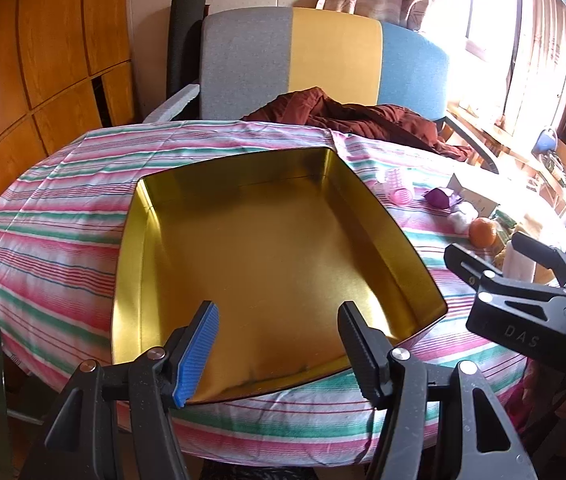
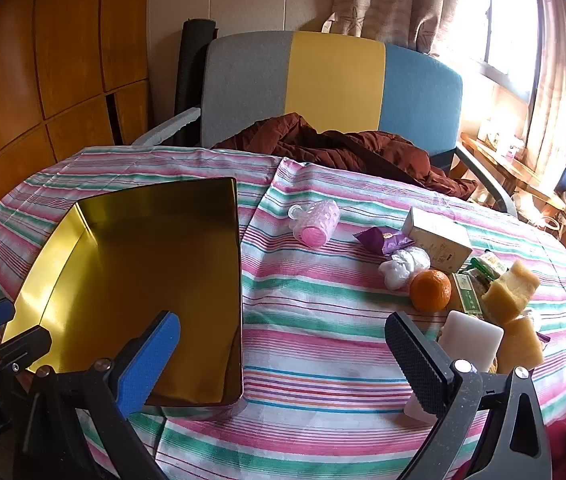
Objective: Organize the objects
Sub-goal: 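Move the left tool toward the white soap bar beside the items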
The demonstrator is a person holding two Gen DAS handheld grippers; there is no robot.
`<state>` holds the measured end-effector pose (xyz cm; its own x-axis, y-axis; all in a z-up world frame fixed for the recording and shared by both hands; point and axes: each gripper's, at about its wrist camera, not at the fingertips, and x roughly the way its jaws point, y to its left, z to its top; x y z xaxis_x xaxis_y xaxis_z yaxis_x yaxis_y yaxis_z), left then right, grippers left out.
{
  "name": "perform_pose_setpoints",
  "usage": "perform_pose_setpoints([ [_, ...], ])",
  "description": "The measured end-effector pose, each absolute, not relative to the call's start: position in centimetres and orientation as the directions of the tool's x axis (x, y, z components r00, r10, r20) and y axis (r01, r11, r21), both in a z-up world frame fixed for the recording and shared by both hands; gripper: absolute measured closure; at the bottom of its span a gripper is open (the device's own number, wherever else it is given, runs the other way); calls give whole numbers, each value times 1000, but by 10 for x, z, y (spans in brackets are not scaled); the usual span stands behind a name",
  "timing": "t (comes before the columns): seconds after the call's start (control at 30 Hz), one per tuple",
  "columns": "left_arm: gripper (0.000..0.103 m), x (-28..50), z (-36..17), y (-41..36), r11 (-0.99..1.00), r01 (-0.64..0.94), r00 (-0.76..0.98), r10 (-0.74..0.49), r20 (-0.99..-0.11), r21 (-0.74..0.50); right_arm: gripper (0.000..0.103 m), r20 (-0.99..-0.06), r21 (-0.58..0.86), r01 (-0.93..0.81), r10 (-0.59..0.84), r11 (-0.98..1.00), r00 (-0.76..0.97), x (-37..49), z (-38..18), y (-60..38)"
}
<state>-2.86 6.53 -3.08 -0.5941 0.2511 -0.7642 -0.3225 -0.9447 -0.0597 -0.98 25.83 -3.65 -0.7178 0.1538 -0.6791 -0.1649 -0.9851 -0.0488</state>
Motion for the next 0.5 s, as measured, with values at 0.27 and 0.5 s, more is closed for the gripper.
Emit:
perform_pose_setpoints([
  [0.27,38,-33,-33,79,-933,-349,-568,287,-771,-90,0,-685,-38,-182,158,-983,-711,-11,-38,271],
  [0.5,34,-36,-34,85,-928,-352,-556,314,-770,-125,0,-691,-27,-196,160,-980,-705,-11,-41,282],
])
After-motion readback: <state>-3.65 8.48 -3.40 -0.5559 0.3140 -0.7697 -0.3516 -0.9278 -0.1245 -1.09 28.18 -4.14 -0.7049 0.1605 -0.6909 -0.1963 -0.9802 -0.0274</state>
